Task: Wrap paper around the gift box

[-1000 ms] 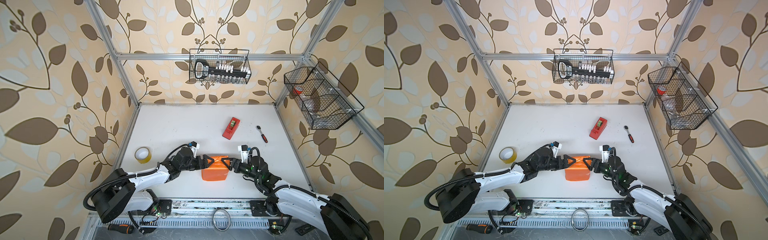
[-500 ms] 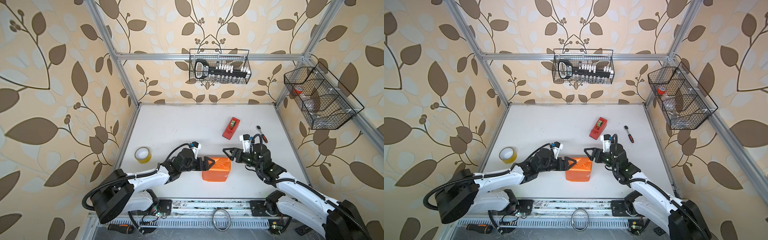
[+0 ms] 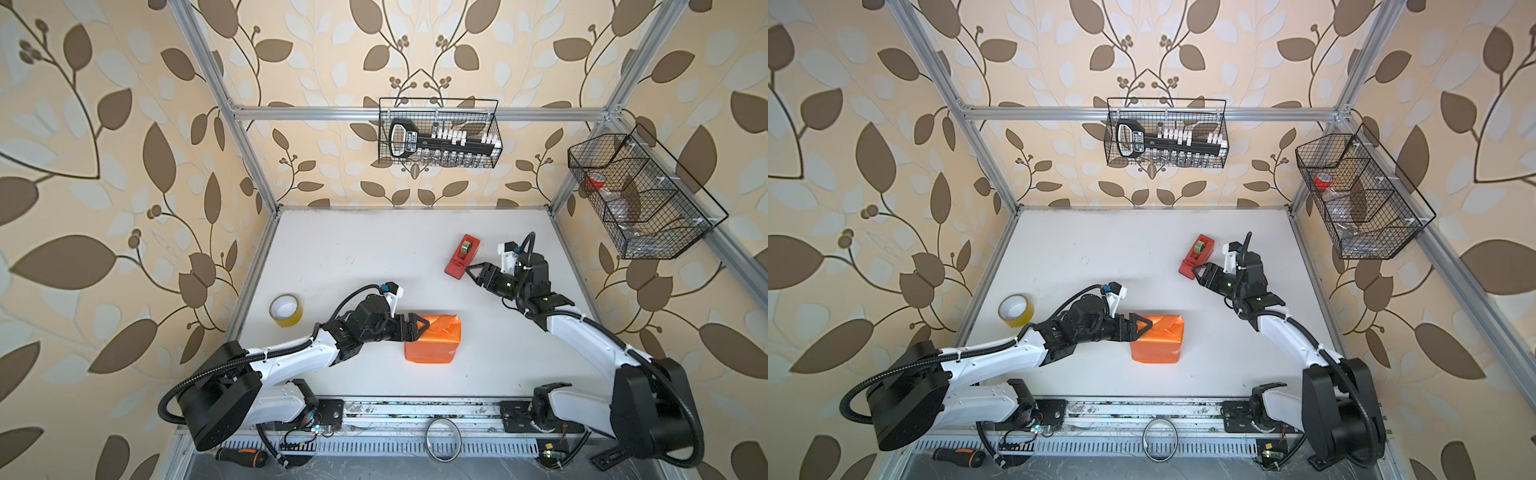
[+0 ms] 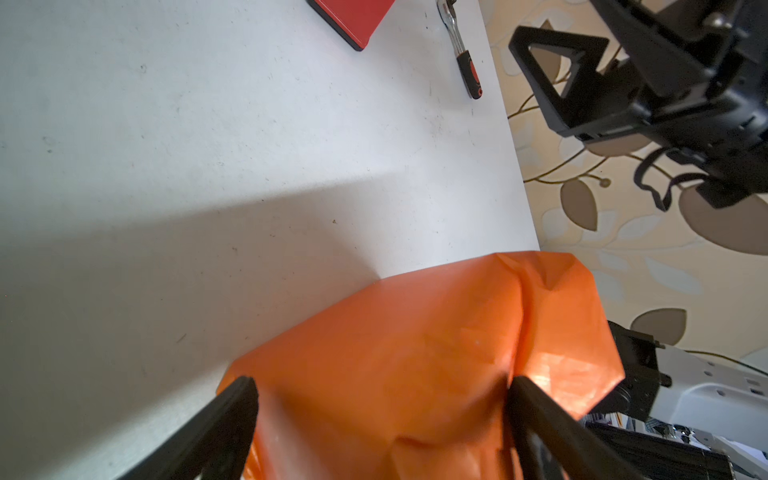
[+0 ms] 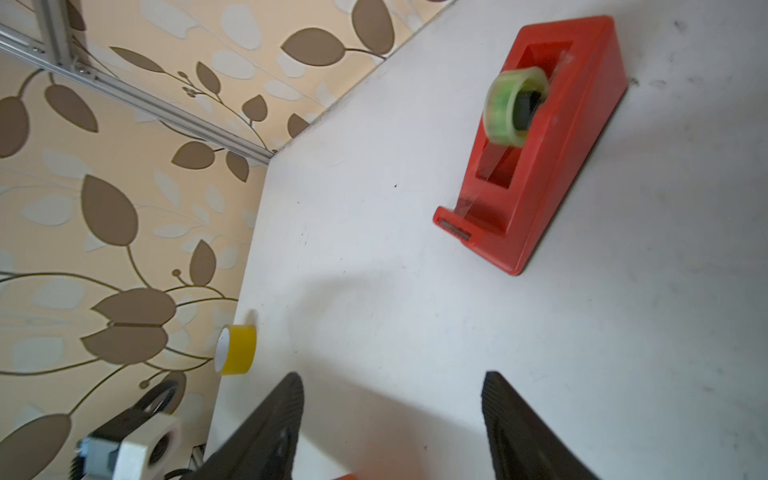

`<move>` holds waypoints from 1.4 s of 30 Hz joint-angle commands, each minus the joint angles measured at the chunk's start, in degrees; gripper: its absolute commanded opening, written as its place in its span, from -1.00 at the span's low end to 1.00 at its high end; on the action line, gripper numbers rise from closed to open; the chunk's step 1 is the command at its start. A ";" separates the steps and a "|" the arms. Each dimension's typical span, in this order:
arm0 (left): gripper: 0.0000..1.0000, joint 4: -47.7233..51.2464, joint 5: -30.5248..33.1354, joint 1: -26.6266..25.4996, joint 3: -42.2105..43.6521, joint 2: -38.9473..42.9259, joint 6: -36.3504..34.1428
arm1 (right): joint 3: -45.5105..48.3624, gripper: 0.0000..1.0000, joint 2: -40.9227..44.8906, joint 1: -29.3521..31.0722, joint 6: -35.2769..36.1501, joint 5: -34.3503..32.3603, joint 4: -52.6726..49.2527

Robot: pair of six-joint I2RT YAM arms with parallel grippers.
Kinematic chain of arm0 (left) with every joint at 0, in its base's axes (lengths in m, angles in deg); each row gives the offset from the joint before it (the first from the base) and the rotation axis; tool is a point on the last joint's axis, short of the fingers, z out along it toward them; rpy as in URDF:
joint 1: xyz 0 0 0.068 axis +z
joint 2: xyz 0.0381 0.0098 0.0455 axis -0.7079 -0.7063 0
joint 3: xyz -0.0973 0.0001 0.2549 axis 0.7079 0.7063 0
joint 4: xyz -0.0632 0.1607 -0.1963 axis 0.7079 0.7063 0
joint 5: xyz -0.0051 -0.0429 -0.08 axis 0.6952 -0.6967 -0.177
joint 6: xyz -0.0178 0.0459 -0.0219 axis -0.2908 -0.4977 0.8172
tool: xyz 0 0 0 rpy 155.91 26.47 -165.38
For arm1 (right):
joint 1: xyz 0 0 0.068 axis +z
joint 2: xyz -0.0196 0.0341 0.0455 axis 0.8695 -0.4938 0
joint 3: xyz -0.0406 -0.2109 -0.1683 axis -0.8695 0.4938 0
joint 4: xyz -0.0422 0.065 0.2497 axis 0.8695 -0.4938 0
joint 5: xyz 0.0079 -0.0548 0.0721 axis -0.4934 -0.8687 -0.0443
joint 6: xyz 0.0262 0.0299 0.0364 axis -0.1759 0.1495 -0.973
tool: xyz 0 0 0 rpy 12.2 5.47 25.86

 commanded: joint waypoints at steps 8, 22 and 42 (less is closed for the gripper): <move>0.88 11.72 1.69 -0.43 0.55 -3.43 -3.13 | -15.43 0.06 -22.13 -1.54 1.14 3.21 1.06; 0.87 11.54 1.25 -0.43 0.46 -3.75 -3.30 | -19.63 -0.16 -33.17 -1.62 -3.24 6.45 6.43; 0.86 12.16 1.85 -0.44 0.49 -2.90 -3.74 | -14.35 -0.73 -36.55 -1.68 -17.65 7.73 19.70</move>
